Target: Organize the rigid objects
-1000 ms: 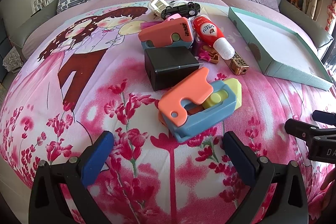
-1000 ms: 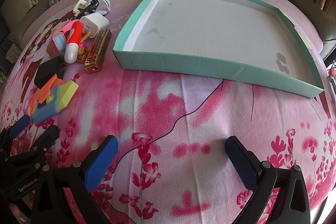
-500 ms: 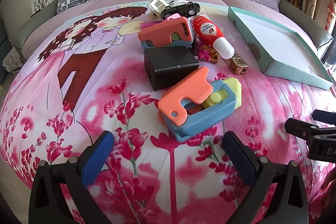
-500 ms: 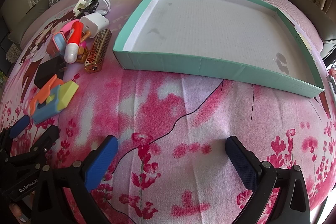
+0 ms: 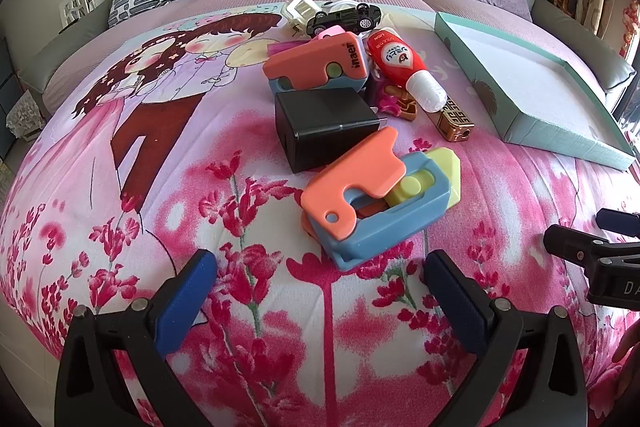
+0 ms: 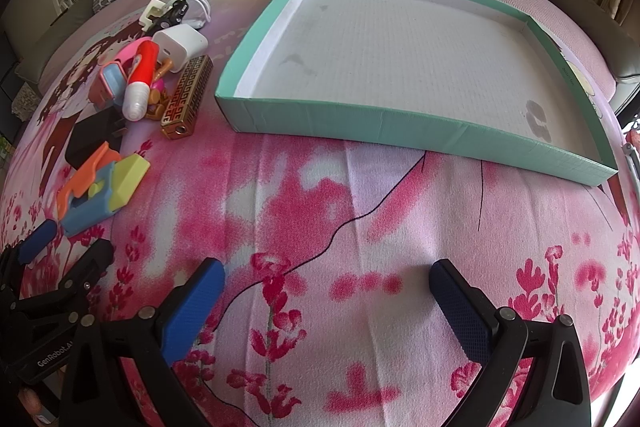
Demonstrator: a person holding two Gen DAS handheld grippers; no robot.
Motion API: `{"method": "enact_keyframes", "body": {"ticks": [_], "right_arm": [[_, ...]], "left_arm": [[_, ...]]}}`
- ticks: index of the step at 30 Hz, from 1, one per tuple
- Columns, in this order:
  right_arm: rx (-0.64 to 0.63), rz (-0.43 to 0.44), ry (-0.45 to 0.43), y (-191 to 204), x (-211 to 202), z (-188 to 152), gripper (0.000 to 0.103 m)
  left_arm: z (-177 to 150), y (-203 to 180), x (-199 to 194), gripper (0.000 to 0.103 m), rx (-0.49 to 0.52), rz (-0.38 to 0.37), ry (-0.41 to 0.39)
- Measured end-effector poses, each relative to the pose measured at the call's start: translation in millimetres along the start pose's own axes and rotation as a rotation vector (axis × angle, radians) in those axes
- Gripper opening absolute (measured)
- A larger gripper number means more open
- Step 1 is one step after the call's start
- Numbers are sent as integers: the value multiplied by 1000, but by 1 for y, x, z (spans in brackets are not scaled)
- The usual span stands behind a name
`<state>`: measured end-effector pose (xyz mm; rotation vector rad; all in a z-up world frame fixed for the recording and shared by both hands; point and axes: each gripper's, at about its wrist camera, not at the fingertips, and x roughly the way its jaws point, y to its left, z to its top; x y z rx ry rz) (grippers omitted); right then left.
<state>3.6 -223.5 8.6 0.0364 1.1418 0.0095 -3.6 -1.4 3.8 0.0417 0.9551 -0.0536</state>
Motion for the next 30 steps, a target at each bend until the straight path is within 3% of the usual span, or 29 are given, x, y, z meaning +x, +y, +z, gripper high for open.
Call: {"method": "enact_keyframes", "body": {"ticks": [16, 22, 26, 30], "right_arm": [[0, 0, 1, 0, 0, 0, 103], [5, 3, -1, -1, -2, 1, 103], [26, 47, -46, -3, -16, 6, 103], [-35, 77, -92, 18, -33, 17, 103]], "left_arm": [[-2, 0, -2, 103, 16, -12, -7], [1, 6, -11, 103, 28, -47, 18], [10, 19, -25, 103, 4, -50, -6], [25, 34, -31, 103, -32, -21, -7]]}}
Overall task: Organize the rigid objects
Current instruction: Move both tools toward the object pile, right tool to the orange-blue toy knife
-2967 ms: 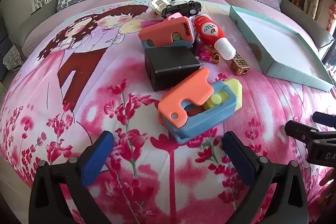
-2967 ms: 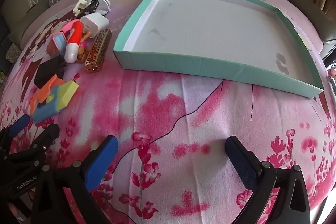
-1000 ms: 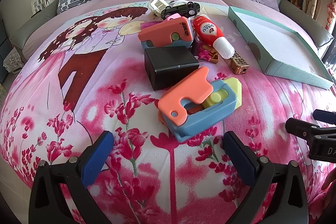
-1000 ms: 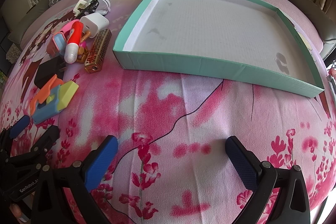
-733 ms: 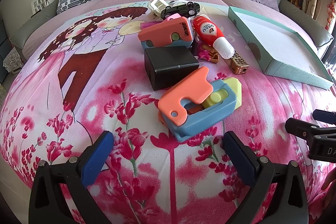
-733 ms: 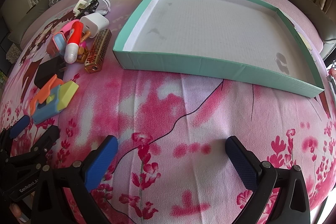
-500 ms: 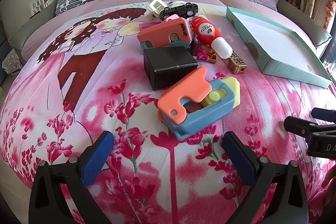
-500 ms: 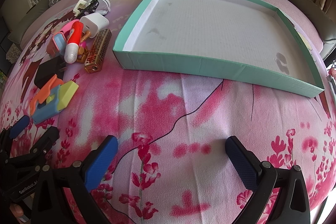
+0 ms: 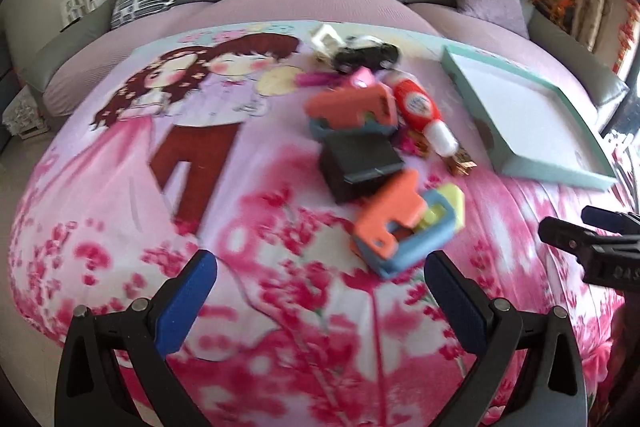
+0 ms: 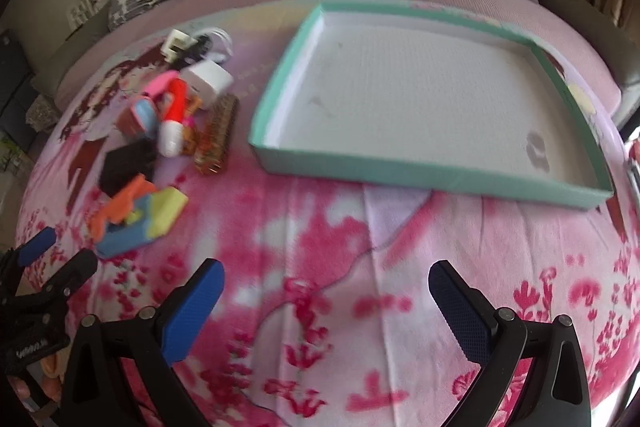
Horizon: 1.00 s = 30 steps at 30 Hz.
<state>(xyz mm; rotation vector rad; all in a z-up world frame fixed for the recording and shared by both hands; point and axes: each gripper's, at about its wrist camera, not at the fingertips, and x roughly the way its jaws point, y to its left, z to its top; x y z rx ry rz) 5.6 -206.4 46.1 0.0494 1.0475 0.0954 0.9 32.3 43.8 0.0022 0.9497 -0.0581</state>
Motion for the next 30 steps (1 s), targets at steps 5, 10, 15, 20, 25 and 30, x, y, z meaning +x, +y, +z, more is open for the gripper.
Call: {"method": "enact_keyframes", "body": {"ticks": [5, 10, 15, 20, 25, 30], "right_arm": [[-96, 58, 13, 44, 5, 11, 103], [-158, 116, 39, 82, 13, 10, 103], [-229, 160, 70, 112, 22, 9, 103], [-270, 167, 85, 129, 32, 10, 103], [-254, 146, 95, 132, 44, 15, 103], [-226, 156, 87, 125, 46, 18, 100]], "left_arm": [[10, 19, 7, 103, -57, 12, 47], [8, 45, 17, 103, -136, 24, 86], [2, 60, 22, 102, -146, 40, 99], [-2, 76, 21, 102, -178, 41, 102], [4, 83, 22, 102, -191, 12, 97], [10, 73, 25, 102, -165, -5, 98]]}}
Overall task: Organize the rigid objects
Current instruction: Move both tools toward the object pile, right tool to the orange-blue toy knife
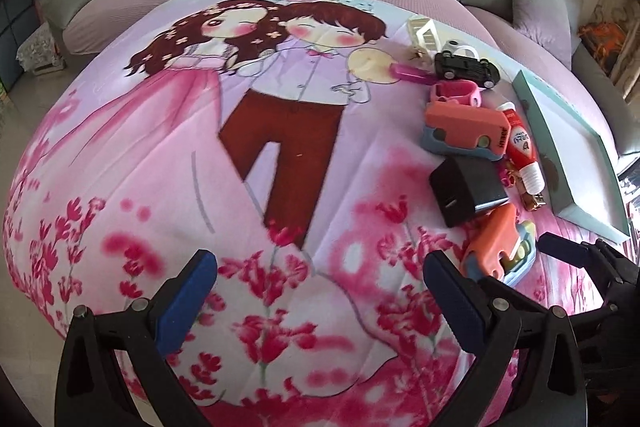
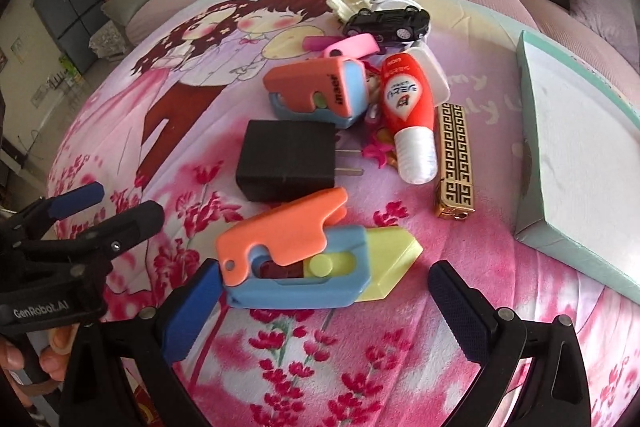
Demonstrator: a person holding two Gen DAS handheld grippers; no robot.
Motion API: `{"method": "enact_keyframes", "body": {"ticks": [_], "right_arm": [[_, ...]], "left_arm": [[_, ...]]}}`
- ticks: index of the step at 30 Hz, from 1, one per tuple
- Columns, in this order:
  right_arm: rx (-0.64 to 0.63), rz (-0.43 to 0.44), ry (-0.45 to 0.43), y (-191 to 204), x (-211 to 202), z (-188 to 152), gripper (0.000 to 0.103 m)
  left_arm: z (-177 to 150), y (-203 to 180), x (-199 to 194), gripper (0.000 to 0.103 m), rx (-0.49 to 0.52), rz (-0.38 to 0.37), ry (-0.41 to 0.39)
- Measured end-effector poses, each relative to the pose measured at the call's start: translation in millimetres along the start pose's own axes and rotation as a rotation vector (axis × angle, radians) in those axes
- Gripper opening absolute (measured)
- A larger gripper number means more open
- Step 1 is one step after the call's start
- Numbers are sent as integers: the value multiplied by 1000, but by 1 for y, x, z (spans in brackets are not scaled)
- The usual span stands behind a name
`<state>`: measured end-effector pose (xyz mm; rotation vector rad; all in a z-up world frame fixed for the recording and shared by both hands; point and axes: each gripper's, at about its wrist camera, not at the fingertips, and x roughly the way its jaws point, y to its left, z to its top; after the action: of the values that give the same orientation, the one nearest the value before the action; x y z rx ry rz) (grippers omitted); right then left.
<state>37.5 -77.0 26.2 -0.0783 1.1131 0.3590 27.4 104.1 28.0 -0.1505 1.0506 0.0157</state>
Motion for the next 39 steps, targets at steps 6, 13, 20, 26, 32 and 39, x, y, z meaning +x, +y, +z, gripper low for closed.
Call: {"method": "enact_keyframes", "body": {"ticks": [6, 13, 20, 26, 32, 39], "right_arm": [[13, 21, -19, -4, -4, 0, 94], [22, 37, -28, -11, -2, 3, 95], [-1, 42, -27, -12, 6, 9, 96], [-13, 37, -47, -12, 9, 9, 96], [25, 38, -81, -21, 2, 6, 74], [45, 59, -85, -31, -6, 1, 73]], "left_arm": [[4, -15, 4, 102, 23, -33, 11], [9, -20, 7, 102, 22, -45, 20], [13, -22, 9, 102, 23, -41, 29], [14, -21, 10, 102, 12, -36, 38], [16, -26, 8, 102, 24, -41, 33], [20, -41, 8, 102, 54, -66, 31]]}}
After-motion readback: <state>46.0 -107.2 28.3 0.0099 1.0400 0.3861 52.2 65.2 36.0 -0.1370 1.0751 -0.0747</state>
